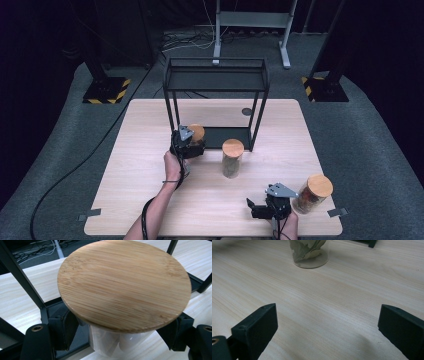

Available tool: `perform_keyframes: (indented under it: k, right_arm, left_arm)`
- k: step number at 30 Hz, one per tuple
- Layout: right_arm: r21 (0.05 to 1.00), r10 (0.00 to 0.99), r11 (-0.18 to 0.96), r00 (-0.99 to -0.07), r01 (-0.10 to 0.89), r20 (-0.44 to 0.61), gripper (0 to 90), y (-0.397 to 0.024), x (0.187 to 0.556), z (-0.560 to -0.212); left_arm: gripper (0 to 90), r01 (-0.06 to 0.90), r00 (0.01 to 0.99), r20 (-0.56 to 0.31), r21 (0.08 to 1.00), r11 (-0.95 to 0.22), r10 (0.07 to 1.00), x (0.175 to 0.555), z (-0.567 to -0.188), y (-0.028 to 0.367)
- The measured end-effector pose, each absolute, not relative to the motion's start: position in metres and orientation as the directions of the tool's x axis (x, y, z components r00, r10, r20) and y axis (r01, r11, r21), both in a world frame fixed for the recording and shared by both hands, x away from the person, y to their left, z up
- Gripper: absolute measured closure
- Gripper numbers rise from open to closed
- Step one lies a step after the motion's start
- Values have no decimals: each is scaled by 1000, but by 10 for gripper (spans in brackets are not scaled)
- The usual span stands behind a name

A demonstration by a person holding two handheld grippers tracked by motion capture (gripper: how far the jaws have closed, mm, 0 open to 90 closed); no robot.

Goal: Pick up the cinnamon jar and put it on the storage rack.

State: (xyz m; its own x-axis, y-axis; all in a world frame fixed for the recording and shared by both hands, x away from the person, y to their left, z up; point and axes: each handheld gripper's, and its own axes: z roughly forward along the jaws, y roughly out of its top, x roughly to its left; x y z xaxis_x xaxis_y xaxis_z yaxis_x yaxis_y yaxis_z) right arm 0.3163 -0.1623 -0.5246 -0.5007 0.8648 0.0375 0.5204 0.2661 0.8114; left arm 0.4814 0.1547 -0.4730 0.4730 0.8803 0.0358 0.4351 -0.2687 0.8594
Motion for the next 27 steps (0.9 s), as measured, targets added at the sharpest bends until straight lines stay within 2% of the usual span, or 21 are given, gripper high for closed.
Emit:
perform_keyframes:
  k: [27]
  right_arm:
    - [812,864,269,-502,519,35,18,-162,316,-525]
  left_arm:
    - [246,488,448,42,826,-283,893,509,-483,145]
